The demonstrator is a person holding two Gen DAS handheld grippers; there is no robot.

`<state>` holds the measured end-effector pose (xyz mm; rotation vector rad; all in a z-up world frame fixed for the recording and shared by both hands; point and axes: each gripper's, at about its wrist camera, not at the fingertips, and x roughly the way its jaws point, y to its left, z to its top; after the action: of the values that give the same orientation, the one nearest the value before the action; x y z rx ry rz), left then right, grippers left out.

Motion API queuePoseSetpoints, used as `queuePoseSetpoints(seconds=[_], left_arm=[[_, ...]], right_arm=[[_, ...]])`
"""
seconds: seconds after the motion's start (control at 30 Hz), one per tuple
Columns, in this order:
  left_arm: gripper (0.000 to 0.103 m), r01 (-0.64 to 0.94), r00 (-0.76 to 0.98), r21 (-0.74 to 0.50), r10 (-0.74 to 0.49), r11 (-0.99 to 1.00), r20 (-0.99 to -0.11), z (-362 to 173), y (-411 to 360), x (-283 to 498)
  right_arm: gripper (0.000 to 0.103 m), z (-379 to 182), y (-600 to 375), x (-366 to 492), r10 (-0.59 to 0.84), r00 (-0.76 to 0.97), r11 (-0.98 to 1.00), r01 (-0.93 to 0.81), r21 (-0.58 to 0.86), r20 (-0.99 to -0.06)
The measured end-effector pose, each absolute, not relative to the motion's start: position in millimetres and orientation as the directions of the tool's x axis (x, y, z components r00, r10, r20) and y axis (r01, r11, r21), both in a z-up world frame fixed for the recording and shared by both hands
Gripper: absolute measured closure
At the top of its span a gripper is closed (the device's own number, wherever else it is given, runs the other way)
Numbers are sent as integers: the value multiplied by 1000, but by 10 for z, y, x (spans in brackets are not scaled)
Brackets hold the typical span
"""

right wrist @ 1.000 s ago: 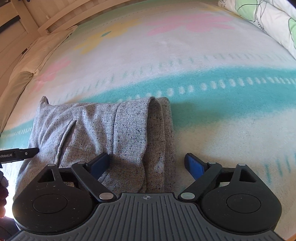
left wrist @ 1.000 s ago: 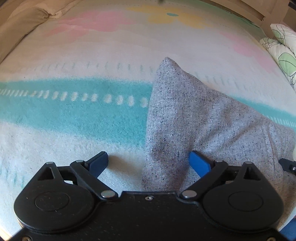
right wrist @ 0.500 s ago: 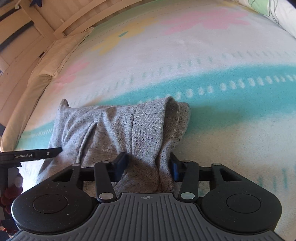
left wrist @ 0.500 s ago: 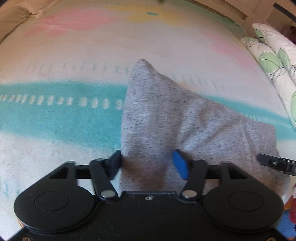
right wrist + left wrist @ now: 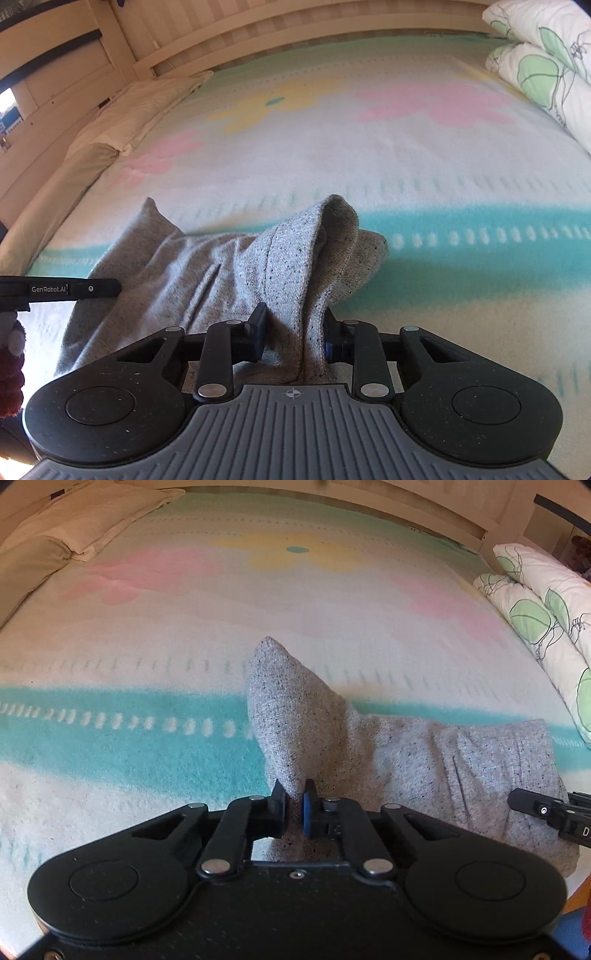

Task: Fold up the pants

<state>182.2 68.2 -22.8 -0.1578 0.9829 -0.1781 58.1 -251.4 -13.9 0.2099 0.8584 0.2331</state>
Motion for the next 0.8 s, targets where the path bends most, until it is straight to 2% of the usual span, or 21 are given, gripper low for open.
queuePoseSetpoints(seconds=[0.1,0.23,0.4,0.57,0.77,0.8], left_arm=[[94,83,572,-235,-240,968,-784,-58,690,1823],[94,96,629,-177,-198,979,-752,113,621,1856],[94,93,670,-160,-181,983,-720,364,634,2065],[94,82,694,-138,-156,987,-703,549,655,2534],[93,56,709,-119,-124,991,-694,460,704,3088],[92,42,703,-118,-114,992,-702,395,712,3172]], right_arm=[[77,-17,-2450,591,276,659,958,-134,253,-699],[78,150,-2439,722,291,682,951,-128,282,-671],[78,351,-2370,980,271,696,959,-139,246,-664],[78,588,-2277,1695,254,705,966,-158,202,-662],[77,440,-2284,2425,246,703,968,-142,208,-667],[74,337,-2309,2540,233,688,971,-124,205,-687]])
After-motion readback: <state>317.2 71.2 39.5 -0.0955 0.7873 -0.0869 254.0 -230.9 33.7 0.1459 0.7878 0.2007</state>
